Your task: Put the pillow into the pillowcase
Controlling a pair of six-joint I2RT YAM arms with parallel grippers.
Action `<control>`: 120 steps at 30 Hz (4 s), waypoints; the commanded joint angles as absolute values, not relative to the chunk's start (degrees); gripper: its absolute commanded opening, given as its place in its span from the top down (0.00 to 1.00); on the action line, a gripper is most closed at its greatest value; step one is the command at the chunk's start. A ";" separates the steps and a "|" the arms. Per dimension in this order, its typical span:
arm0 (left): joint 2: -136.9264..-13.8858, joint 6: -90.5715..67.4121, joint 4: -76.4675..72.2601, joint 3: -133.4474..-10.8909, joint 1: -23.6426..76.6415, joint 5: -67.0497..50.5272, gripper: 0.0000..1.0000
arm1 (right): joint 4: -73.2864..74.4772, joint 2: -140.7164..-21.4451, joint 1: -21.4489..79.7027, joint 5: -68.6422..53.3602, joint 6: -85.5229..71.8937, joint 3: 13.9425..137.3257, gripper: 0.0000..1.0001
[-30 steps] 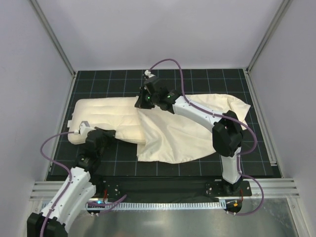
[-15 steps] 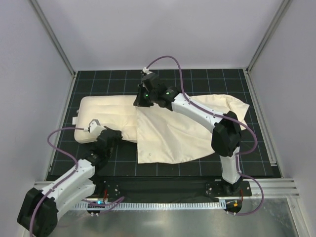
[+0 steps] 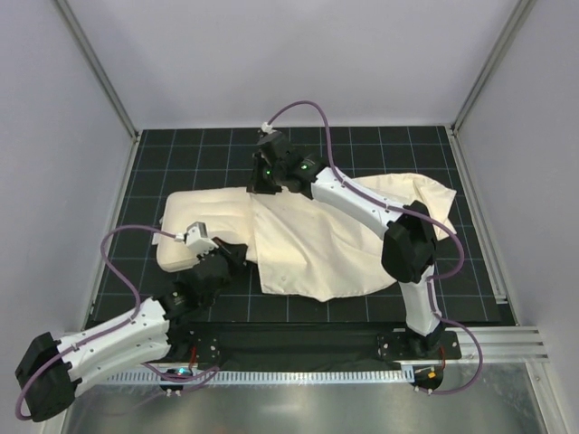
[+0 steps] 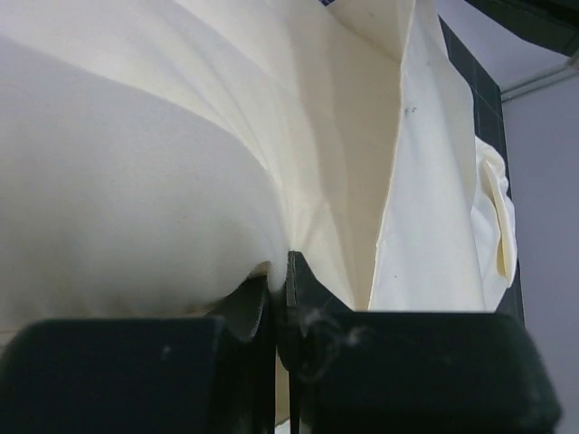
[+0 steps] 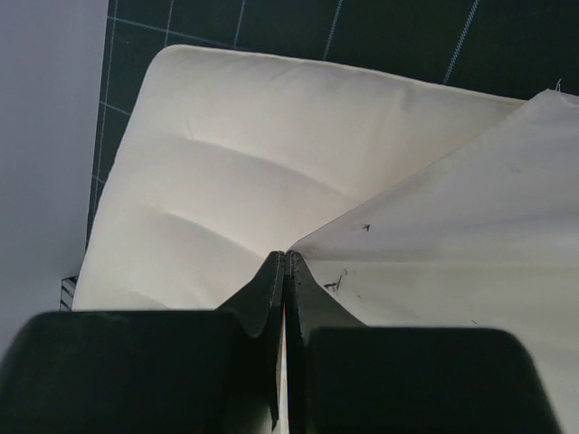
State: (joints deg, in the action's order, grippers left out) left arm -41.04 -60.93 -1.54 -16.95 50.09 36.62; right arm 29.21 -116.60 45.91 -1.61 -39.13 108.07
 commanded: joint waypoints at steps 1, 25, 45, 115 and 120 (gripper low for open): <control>-40.51 -58.72 -9.66 -19.25 53.08 39.73 1.00 | 28.48 -114.70 45.00 -2.02 -38.23 107.84 0.96; -44.03 -55.38 21.96 -31.20 42.30 34.57 0.00 | 35.75 -105.55 47.89 11.93 -27.51 96.76 0.24; -53.34 -49.92 18.11 -30.67 -8.87 6.06 0.00 | 45.79 -120.68 54.41 29.09 -30.76 105.82 0.55; -72.15 -49.49 13.09 -100.61 28.26 -17.85 1.00 | 36.93 -99.69 45.10 -8.69 -33.56 121.94 0.96; -75.67 -43.17 16.17 -101.44 41.73 -8.39 1.00 | 25.15 -83.98 37.01 -12.22 -38.23 96.81 0.96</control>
